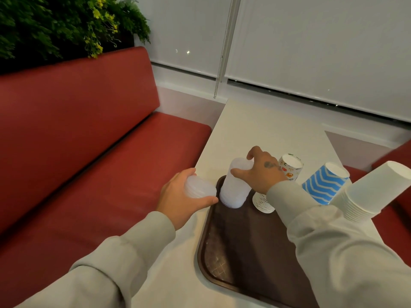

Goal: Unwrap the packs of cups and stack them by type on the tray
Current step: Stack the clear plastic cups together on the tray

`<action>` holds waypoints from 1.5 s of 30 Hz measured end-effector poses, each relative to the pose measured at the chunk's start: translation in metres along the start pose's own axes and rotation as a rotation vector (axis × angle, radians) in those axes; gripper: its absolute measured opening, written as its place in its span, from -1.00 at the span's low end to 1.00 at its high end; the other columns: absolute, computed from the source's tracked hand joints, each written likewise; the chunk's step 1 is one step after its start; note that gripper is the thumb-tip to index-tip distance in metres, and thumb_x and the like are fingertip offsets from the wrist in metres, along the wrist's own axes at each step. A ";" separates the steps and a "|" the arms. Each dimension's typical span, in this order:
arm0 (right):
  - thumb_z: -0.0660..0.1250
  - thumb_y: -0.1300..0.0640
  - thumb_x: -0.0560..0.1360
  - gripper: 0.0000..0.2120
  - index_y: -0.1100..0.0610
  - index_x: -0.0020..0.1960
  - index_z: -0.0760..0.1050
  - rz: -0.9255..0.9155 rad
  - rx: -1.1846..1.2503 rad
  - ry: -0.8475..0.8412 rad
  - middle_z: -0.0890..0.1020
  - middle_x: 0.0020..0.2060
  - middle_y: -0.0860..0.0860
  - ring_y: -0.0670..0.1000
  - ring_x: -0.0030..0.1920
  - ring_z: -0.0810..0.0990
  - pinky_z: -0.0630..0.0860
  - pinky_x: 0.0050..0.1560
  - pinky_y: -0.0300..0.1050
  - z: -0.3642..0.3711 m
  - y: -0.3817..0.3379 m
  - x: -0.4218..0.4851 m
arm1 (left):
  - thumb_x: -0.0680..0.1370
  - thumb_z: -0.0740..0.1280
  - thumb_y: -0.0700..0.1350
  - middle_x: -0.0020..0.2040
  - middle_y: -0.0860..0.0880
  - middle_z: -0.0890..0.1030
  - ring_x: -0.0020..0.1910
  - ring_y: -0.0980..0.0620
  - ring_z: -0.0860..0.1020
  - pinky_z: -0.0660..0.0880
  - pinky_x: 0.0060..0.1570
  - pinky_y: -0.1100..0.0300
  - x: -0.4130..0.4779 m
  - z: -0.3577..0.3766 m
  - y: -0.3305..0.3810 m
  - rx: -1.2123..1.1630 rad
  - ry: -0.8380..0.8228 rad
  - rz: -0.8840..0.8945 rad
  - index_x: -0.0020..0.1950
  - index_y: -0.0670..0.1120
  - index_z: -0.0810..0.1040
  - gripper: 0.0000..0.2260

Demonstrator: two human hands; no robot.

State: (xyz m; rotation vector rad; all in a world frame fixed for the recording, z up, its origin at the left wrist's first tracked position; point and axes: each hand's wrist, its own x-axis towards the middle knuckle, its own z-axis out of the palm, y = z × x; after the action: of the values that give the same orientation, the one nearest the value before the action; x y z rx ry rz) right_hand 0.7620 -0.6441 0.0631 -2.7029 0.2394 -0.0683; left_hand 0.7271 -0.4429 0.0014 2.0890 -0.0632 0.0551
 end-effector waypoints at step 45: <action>0.45 -0.15 0.34 -0.53 -0.05 0.18 0.43 0.049 0.161 -0.009 0.47 0.18 0.06 0.09 0.04 0.50 0.45 -0.12 -0.10 -0.032 -0.005 0.002 | 0.25 0.65 0.08 0.15 0.26 0.49 0.24 0.05 0.45 0.44 0.21 0.17 0.001 -0.010 -0.006 -0.098 -0.013 0.015 0.42 0.14 0.34 -0.18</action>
State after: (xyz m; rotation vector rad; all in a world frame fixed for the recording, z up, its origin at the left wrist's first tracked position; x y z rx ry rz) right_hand 0.7625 -0.6527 0.0944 -2.5352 0.2843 -0.0591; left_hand 0.7285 -0.4310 0.0016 1.9915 -0.0876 0.0465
